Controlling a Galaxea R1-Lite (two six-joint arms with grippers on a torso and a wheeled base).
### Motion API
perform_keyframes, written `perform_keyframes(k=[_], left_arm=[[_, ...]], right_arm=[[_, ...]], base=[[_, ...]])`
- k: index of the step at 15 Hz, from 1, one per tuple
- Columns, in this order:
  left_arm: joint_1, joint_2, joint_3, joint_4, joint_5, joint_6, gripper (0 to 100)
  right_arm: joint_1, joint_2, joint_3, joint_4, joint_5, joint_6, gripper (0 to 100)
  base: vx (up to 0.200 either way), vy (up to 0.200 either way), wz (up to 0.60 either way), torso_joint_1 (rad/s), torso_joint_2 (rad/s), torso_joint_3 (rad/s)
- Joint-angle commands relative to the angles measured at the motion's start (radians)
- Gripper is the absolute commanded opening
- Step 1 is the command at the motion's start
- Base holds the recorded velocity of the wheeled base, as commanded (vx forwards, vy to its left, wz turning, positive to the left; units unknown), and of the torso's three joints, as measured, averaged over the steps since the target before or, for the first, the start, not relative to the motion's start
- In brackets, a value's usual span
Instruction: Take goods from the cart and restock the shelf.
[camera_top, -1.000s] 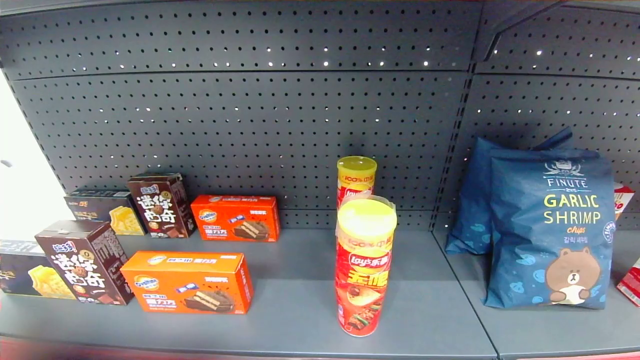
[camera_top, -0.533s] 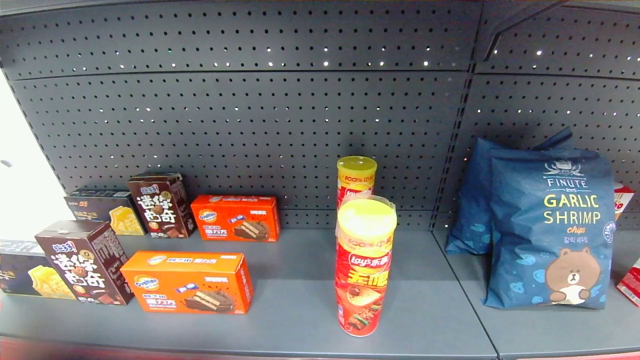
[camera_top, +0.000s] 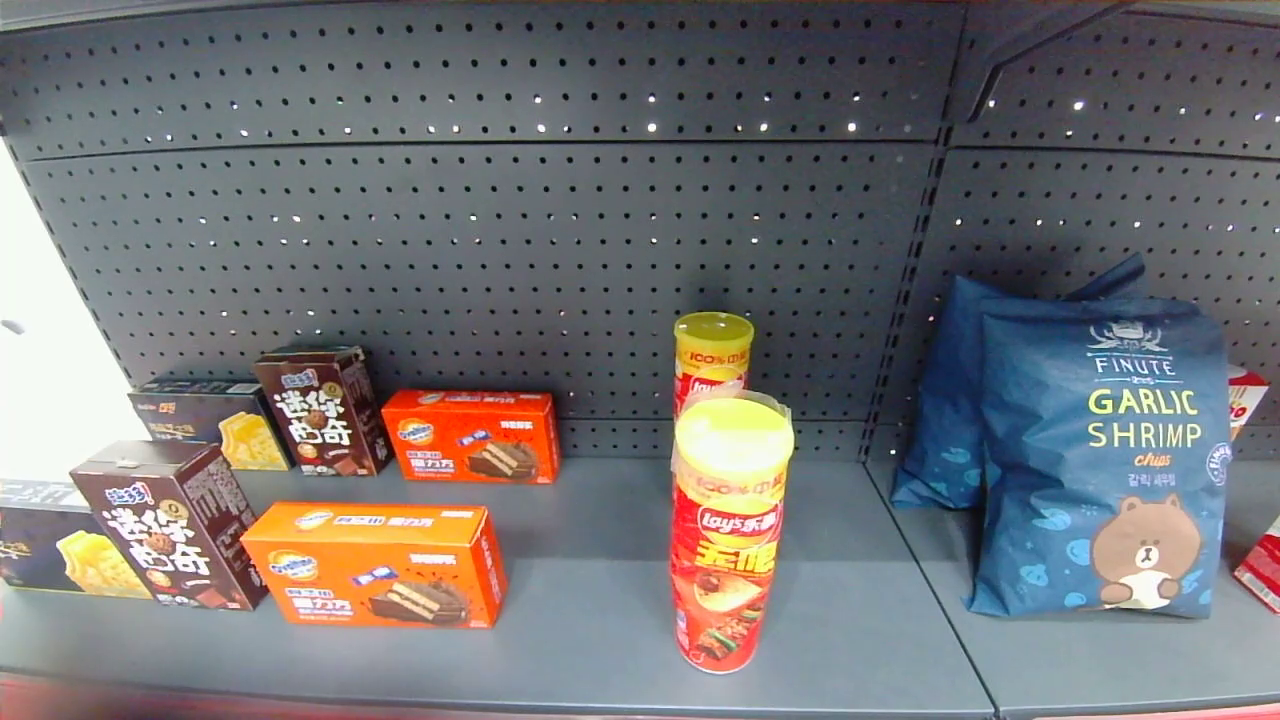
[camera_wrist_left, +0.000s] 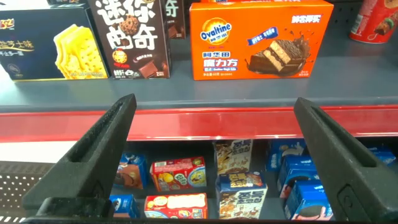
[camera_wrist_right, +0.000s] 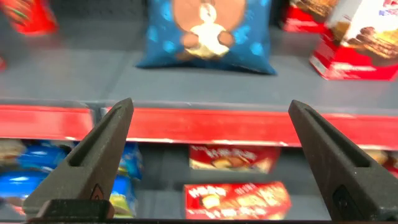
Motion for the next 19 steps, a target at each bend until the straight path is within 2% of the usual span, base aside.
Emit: perform_keyframes(k=[1,19], left_arm=[[0.0,0.002,0.0,0.0,-0.001,0.001,100],[0.0,0.002,0.0,0.0,0.0,0.001,100]], right_arm=[[0.027,-0.05,0.0,0.002,-0.01,0.013,100],[0.027,-0.05,0.0,0.002,-0.013,0.015,100]], base=[[0.0,0.0,0.0,0.0,0.0,0.0],[0.0,0.0,0.0,0.0,0.0,0.0]])
